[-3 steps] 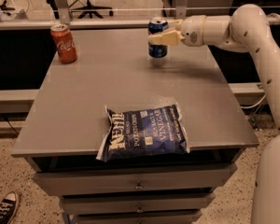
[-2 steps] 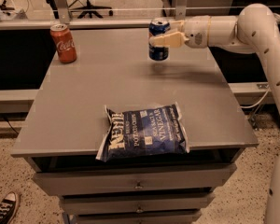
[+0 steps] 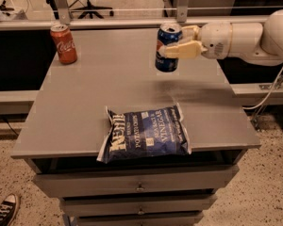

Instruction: Move pepsi can near blue chip bag

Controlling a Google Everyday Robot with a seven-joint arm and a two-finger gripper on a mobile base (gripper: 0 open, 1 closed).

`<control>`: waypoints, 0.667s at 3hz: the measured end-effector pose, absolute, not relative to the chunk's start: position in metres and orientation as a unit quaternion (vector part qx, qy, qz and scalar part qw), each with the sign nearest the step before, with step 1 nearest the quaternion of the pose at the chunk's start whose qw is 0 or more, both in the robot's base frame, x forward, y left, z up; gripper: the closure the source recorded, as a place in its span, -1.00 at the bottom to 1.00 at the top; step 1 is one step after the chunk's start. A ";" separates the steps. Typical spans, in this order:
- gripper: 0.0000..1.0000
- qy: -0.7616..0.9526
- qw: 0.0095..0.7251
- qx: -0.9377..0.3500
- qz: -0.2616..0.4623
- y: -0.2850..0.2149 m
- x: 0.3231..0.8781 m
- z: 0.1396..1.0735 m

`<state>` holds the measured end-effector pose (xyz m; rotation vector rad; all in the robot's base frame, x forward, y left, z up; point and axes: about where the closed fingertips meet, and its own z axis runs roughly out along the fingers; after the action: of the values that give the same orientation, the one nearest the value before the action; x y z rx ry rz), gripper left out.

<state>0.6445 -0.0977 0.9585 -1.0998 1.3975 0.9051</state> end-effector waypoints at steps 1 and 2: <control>1.00 0.583 0.539 -0.474 0.380 -0.111 0.619 0.946; 0.95 0.587 0.533 -0.477 0.380 -0.126 0.595 0.933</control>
Offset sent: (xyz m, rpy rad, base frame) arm -0.0645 -0.0474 -0.0331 -0.0334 -0.0083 0.0111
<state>0.5951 -0.1264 0.9331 -1.1376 1.3985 0.9060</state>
